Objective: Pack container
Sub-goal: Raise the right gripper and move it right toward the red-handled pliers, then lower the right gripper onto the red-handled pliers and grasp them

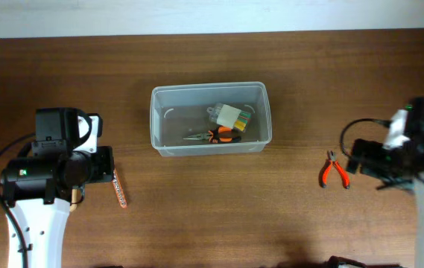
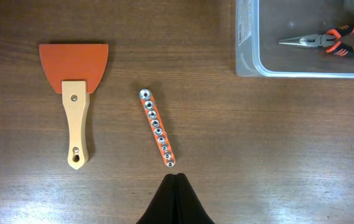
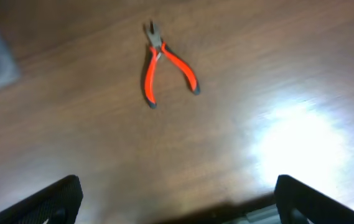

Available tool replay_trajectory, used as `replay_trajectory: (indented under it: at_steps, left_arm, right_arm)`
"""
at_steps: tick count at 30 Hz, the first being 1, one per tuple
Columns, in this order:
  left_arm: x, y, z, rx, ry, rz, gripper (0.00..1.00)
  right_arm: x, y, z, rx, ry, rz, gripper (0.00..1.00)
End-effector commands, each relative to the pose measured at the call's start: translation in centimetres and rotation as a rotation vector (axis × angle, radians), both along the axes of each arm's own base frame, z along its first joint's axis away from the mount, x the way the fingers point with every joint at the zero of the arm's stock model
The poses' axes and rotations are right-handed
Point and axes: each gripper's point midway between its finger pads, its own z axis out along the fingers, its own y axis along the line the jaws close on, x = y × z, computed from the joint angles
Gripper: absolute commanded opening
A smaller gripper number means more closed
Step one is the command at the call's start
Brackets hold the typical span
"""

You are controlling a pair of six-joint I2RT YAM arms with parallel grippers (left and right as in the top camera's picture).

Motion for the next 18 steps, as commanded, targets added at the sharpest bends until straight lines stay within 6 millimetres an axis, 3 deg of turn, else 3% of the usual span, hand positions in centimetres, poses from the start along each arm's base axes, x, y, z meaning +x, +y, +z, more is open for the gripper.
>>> replay_trajectory:
  at_steps: [1, 7, 11, 18]
  left_arm:
    - [-0.1, 0.0, 0.5, -0.009, -0.021, 0.007, 0.02]
    - [-0.1, 0.0, 0.5, -0.009, -0.021, 0.007, 0.02]
    - [-0.1, 0.0, 0.5, -0.008, -0.021, 0.007, 0.02]
    - [-0.1, 0.0, 0.5, -0.008, -0.021, 0.007, 0.02]
  right_arm:
    - [-0.2, 0.4, -4.4, 0.061, 0.097, -0.072, 0.99]
    - [0.7, 0.3, -9.9, 0.092, 0.187, -0.130, 0.99]
    - [2.0, 0.6, -11.6, 0.093, 0.198, -0.103, 0.99]
    - [4.3, 3.1, -13.8, 0.080, 0.196, 0.005, 0.99]
